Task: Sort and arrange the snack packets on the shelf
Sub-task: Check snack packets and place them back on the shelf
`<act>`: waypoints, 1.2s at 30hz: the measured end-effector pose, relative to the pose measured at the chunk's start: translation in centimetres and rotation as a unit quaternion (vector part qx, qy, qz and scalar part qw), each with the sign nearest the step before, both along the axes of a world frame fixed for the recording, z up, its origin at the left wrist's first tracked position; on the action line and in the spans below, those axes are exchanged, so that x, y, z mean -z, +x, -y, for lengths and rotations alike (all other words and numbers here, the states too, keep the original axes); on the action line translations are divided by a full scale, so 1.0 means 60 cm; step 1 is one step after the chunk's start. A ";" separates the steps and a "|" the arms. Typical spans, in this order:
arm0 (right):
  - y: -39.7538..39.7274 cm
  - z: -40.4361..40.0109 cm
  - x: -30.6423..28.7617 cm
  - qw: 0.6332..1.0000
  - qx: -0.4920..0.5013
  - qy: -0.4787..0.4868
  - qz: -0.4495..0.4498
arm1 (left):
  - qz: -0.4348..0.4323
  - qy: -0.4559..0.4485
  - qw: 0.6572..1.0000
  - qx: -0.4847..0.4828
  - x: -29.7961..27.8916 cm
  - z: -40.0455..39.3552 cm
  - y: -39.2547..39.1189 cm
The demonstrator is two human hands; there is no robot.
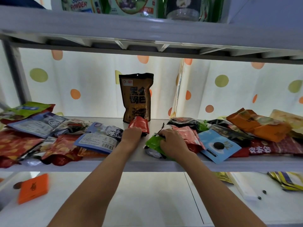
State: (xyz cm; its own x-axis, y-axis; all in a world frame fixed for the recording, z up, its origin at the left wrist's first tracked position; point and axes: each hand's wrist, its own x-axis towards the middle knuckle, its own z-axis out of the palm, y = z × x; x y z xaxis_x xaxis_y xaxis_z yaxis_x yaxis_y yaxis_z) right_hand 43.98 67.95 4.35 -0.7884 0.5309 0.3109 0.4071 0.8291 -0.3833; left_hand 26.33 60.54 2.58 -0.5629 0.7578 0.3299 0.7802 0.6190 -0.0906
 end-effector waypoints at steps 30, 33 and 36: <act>-0.019 0.306 -0.009 0.939 -0.174 -0.262 -0.136 | 0.230 0.442 0.862 0.094 -0.226 0.285 0.070; -0.012 0.336 0.008 0.938 -0.128 -0.247 -0.207 | 0.332 0.489 0.799 0.112 -0.227 0.318 0.089; 0.004 0.359 0.029 0.906 -0.070 -0.280 -0.309 | 0.408 0.520 0.741 0.118 -0.216 0.346 0.100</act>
State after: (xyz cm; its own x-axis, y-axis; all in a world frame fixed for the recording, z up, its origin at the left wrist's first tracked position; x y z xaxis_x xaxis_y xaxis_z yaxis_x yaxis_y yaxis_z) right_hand 44.22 46.39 2.59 -0.6282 0.6494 0.4286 -0.1229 0.4611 -0.8788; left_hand 32.32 39.79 15.52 -0.7885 0.4416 0.4280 0.4106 -0.1401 0.9010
